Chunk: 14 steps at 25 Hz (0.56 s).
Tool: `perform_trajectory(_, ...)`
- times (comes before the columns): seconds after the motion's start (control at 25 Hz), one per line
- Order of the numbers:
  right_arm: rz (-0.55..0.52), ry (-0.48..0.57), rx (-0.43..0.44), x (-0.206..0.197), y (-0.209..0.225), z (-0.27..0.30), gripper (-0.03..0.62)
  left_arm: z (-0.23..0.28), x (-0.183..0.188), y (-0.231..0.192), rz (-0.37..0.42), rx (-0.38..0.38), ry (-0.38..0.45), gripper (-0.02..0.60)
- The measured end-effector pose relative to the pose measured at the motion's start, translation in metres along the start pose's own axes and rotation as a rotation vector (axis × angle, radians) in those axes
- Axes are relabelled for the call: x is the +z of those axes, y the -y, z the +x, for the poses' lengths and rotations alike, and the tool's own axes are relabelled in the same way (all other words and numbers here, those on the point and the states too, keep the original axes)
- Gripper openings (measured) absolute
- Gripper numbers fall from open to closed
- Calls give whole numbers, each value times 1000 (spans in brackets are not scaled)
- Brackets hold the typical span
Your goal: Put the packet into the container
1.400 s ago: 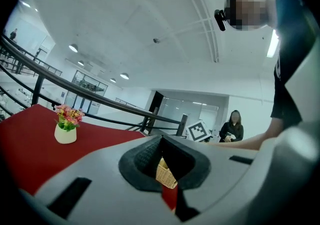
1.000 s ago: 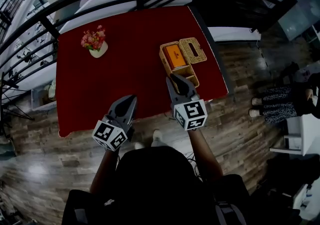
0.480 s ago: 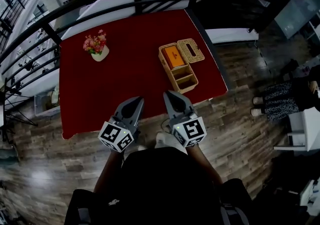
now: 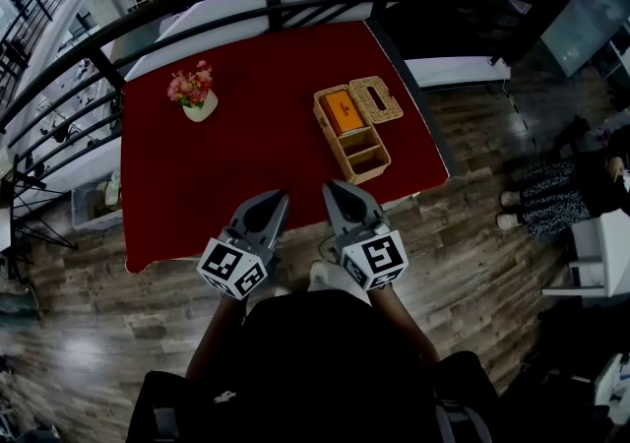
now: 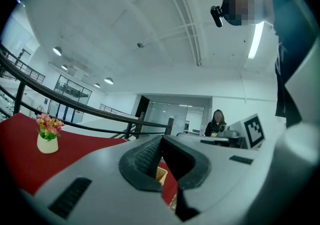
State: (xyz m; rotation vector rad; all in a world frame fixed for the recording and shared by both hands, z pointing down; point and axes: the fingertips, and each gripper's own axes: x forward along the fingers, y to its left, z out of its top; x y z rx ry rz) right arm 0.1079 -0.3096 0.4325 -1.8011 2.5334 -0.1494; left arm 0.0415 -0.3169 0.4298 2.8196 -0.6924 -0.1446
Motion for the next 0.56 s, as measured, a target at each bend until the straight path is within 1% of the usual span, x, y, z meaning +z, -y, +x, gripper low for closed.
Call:
perform_trajectory(0.08, 2, 4, -2, 1, 0, -1, 21, 0, 3, 2, -2, -2, -6, 9)
perform_trajectory(0.28, 4, 8, -8, 1, 0, -1, 21, 2, 6, 1, -19, -11, 23, 9)
perform_trajectory(0.56, 5, 2, -2, 0, -4, 0, 21, 4, 9, 1, -8, -13, 20, 9)
